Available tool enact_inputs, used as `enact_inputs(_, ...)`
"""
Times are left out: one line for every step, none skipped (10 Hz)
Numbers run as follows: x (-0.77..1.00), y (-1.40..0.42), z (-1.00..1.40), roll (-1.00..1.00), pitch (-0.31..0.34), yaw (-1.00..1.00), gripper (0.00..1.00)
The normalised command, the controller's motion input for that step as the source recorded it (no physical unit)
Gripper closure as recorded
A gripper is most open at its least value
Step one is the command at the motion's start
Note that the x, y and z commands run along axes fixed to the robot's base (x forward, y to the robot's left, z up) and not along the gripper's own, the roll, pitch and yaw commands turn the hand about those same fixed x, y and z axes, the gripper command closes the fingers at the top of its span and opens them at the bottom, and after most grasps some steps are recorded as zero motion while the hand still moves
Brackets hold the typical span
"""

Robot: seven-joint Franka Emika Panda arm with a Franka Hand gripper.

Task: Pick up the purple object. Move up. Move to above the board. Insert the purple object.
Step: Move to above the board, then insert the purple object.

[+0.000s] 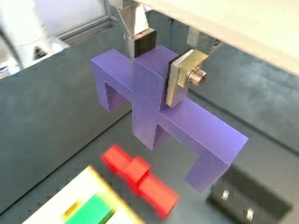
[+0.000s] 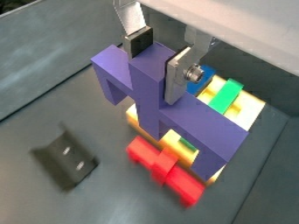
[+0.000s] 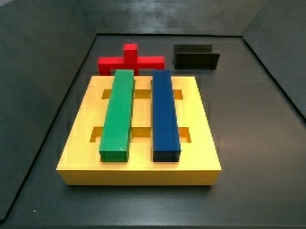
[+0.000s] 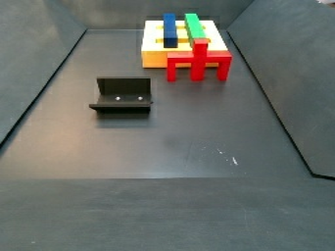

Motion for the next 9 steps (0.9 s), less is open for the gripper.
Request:
enact_inputs(0.20,-1.40,0.15,0.01,0.104,0.00,1.00)
enact_inputs(0.24,-1.40,0.16,0.01,0.146,0.01,1.00)
enact_inputs(0.26,-1.40,0.17,0.01,0.160,0.01,1.00)
enact_inputs(0.22,-0.94,0.13,0.00,0.175,0.01,1.00)
enact_inputs(0.16,-0.60,0.09,0.01,0.166,0.01,1.00)
enact_inputs(0.10,-0.26,0.05,0.01,0.130,0.01,1.00)
enact_inputs(0.08,-0.18,0.04,0.01,0.101,0.00,1.00)
enact_inputs(-0.04,-0.12,-0.28,0.10,-0.084,0.03,1.00)
enact_inputs(0.15,-0.35,-0.61,0.33,-0.040,0.07,1.00)
